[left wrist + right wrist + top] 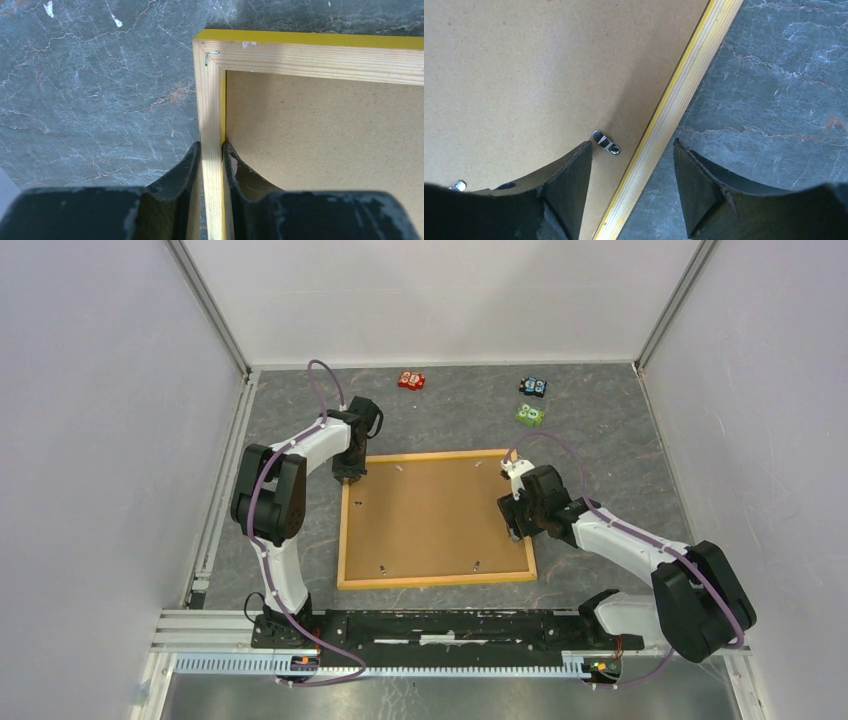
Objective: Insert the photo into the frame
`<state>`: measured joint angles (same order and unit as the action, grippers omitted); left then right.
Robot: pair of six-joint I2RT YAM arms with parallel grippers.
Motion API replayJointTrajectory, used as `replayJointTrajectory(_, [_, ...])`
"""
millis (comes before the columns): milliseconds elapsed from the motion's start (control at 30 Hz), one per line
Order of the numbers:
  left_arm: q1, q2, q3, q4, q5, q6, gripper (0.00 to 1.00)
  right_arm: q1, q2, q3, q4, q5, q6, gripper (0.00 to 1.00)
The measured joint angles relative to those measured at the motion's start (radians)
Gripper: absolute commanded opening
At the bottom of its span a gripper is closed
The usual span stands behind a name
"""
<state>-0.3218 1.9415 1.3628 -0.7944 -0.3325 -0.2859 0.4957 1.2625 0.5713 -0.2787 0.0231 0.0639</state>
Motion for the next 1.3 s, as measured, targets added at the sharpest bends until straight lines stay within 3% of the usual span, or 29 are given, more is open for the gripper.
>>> replayJointTrajectory(433, [0.0,0.0,0.0,0.0,0.006,0.0,0.02,0.002,0.002,-0.024,0.068,0.072,0.09,0.37])
replayJointTrajectory(600, [0.0,0.0,0.0,0.0,0.012,0.0,0.02,0.015,-0.002,-0.024,0.058,0.121,0.128,0.22])
replayJointTrajectory(700, [0.0,0.0,0.0,-0.002,0.016,0.0,0.02,0.023,-0.006,-0.024,0.05,0.143,0.153,0.01])
replayJointTrajectory(733, [0.0,0.0,0.0,-0.003,0.017,0.0,0.02,0.025,-0.008,-0.024,0.047,0.153,0.166,0.0])
replayJointTrajectory(900, [0.0,0.0,0.0,-0.006,0.02,0.0,0.02,0.03,-0.012,-0.024,0.04,0.172,0.189,0.0])
replayJointTrajectory(933, [0.0,0.0,0.0,-0.007,0.02,0.0,0.02,0.032,-0.012,-0.023,0.037,0.175,0.188,0.05])
replayJointTrajectory(1000, [0.0,-0.001,-0.001,-0.01,0.023,0.0,0.02,0.034,-0.012,-0.017,0.024,0.181,0.188,0.35])
replayJointTrajectory(1067, [0.0,-0.003,-0.001,-0.013,0.03,0.0,0.02,0.035,-0.012,-0.006,-0.011,0.188,0.192,0.48])
replayJointTrajectory(1167, [-0.001,-0.005,-0.002,-0.014,0.037,0.0,0.02,0.041,-0.012,0.015,-0.064,0.197,0.199,0.55])
replayJointTrajectory(1300, [-0.001,-0.005,-0.002,-0.013,0.042,0.0,0.02,0.041,-0.013,0.022,-0.092,0.193,0.249,0.56])
